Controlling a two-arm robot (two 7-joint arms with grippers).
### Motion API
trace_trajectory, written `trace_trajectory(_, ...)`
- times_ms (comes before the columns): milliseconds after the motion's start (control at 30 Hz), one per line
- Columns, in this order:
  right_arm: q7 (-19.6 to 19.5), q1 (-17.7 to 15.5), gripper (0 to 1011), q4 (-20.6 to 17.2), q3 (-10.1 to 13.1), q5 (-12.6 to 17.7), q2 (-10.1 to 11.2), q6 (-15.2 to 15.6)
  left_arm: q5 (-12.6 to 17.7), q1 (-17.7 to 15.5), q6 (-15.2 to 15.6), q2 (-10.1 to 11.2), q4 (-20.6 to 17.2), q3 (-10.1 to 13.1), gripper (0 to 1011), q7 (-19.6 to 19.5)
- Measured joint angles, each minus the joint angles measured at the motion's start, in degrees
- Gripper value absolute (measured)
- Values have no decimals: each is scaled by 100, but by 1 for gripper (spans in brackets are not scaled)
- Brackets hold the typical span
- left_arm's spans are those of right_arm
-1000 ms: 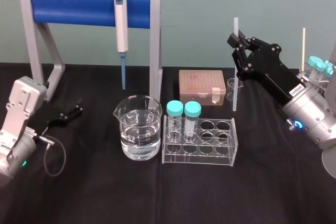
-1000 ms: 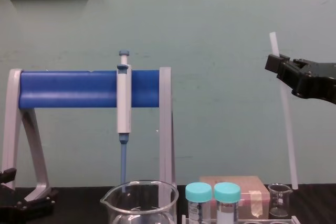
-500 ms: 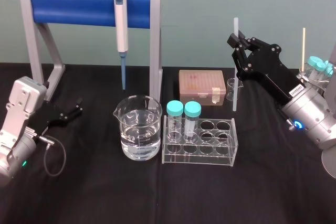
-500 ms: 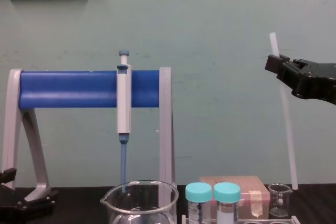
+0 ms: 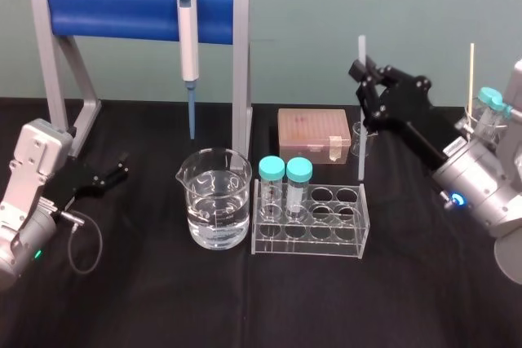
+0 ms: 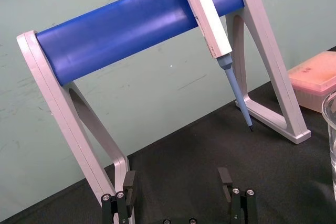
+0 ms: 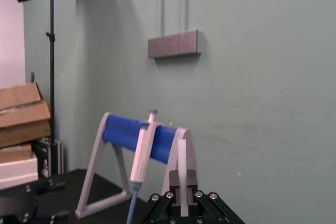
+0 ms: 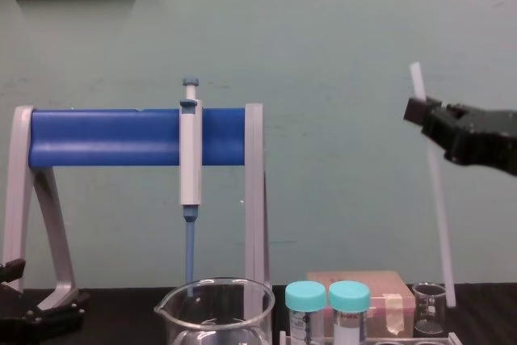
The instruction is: Pick up the stirring rod with one hand, then place it down.
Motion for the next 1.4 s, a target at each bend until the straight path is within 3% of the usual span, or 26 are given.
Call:
trace_trajectory(500,2,65,67,466,-171,-176,-111,14,0,0,0,0,0,0,1001,0)
trace_trajectory(1400,188,339,67,1160,-209,-2,-402,-223,0,0,0,0,0,0,1000,0)
